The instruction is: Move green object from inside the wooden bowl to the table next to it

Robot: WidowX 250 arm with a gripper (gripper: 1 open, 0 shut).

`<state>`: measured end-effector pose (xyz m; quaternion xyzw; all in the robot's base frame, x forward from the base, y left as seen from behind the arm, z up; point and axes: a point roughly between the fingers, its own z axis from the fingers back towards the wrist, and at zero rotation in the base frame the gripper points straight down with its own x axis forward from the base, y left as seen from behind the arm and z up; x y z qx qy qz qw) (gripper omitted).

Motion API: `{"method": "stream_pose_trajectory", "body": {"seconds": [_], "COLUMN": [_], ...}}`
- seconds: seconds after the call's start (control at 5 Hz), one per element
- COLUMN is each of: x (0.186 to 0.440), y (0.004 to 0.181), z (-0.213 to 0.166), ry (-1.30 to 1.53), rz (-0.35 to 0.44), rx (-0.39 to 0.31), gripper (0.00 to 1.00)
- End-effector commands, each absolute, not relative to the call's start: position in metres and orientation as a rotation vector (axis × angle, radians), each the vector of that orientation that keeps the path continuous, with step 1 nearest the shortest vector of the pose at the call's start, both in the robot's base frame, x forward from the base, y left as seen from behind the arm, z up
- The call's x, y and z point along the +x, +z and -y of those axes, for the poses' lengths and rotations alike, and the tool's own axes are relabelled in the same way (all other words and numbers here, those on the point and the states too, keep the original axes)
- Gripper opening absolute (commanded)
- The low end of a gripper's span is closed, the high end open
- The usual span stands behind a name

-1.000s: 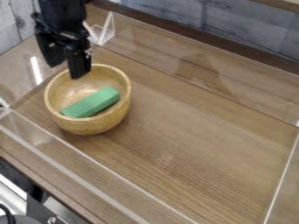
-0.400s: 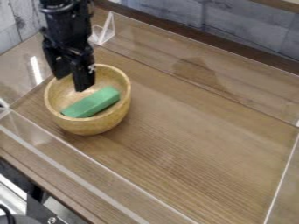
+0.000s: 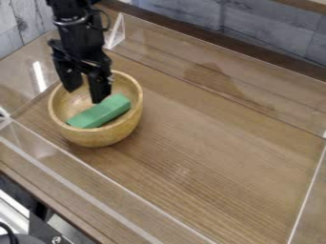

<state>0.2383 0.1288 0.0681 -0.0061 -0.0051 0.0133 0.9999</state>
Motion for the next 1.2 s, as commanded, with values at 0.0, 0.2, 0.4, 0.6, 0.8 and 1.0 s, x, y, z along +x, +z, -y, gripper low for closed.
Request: {"method": "stream_pose_trajectory", "body": {"seconds": [0.0, 0.2, 0.4, 0.6, 0.8, 1.0], "x": [0.249, 0.249, 0.249, 0.253, 0.258, 0.259], "y": [0.069, 0.079, 0.086, 0.083, 0.08, 0.078], "z": [-0.133, -0.146, -0.161, -0.159, -0.156, -0.163], "ry": [0.072, -0.002, -0.049, -0.024, -0.008, -0.01], "rz": [0.041, 0.04, 0.044, 0.047, 0.047, 0.048], "rx": [0.014, 0.01, 0.009, 0.009, 0.01, 0.009], "gripper": [1.0, 1.0, 1.0, 1.0, 1.0, 1.0]}}
